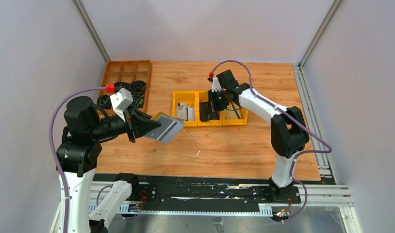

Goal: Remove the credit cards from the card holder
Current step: Place the credit card in the storage box.

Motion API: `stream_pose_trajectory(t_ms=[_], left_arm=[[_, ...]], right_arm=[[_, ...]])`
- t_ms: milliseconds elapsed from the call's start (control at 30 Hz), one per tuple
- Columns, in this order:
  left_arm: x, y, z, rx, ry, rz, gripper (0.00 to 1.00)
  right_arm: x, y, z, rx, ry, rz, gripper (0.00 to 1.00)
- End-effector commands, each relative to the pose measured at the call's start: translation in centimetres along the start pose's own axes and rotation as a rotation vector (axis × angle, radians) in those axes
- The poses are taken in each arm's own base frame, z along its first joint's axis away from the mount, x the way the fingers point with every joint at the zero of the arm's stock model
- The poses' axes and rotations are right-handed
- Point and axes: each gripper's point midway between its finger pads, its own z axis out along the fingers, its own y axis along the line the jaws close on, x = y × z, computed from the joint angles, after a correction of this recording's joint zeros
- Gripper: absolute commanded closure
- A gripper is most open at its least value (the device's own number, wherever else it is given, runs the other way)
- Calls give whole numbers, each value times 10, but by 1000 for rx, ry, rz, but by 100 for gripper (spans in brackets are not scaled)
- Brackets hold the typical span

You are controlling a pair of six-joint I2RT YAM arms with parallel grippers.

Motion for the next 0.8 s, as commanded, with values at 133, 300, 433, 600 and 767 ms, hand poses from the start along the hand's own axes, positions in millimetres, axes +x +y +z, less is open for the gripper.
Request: stream_pose_trajectory(t_ms=[133, 300, 433, 600, 767], left_arm=[[-9, -14, -3, 45, -19, 22, 100], [-9, -15, -4, 46, -20, 25, 100], [-9, -18, -4, 67, -20, 23, 100], [-10, -28, -6, 107, -26, 27, 100], [-13, -37, -9, 141, -33, 44, 100]], right_arm=[[-23, -11, 5, -40, -6, 29, 100], [-29, -13, 11, -59, -4, 45, 100], [-28, -13, 17, -64, 12, 62, 100], [-39, -21, 0, 81, -67, 18, 77], [-64, -1, -46, 110, -216, -52, 49]])
